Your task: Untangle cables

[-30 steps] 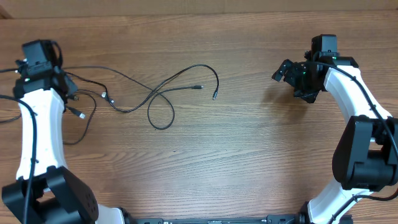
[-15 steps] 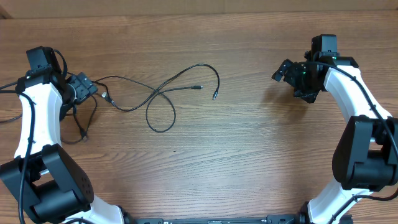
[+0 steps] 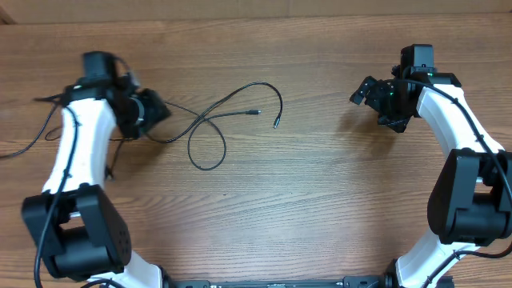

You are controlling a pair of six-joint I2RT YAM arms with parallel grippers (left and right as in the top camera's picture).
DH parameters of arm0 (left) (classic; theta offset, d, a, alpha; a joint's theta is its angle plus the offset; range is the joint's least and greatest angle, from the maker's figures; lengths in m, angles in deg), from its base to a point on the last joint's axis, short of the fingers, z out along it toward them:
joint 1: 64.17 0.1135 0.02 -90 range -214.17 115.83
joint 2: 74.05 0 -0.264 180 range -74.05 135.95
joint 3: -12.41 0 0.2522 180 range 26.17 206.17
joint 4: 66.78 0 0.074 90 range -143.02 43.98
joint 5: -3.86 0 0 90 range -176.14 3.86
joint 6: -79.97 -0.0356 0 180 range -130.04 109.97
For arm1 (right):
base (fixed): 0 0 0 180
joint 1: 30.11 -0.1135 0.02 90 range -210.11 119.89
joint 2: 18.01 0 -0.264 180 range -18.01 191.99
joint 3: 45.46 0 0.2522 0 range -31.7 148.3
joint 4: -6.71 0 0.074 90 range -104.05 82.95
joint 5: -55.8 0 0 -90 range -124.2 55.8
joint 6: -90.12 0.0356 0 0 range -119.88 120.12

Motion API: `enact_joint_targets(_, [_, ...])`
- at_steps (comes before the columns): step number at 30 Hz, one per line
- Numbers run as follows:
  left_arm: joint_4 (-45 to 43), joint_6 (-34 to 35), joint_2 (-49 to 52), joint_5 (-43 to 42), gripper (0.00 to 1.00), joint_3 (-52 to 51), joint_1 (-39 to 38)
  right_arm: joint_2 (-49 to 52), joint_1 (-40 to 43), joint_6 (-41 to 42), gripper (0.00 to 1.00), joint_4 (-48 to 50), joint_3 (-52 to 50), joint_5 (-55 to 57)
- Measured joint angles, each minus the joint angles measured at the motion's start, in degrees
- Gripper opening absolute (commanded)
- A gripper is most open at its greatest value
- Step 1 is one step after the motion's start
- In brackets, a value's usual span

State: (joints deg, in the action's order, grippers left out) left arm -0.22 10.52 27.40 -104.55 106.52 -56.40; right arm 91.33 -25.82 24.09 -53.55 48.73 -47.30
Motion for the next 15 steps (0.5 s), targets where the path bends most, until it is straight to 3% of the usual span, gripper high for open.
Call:
enact_joint_targets(5, [0.0, 0.0, 0.0, 3.4, 0.49, -0.7, -8.3, 0.0, 0.0, 0.0, 1.00, 0.0, 0.0, 0.0])
enact_joint_targets(15, [-13.5, 4.5, 0.0, 12.2, 0.44, -13.1, -22.9, 0.0, 0.0, 0.0, 1.00, 0.0, 0.0, 0.0])
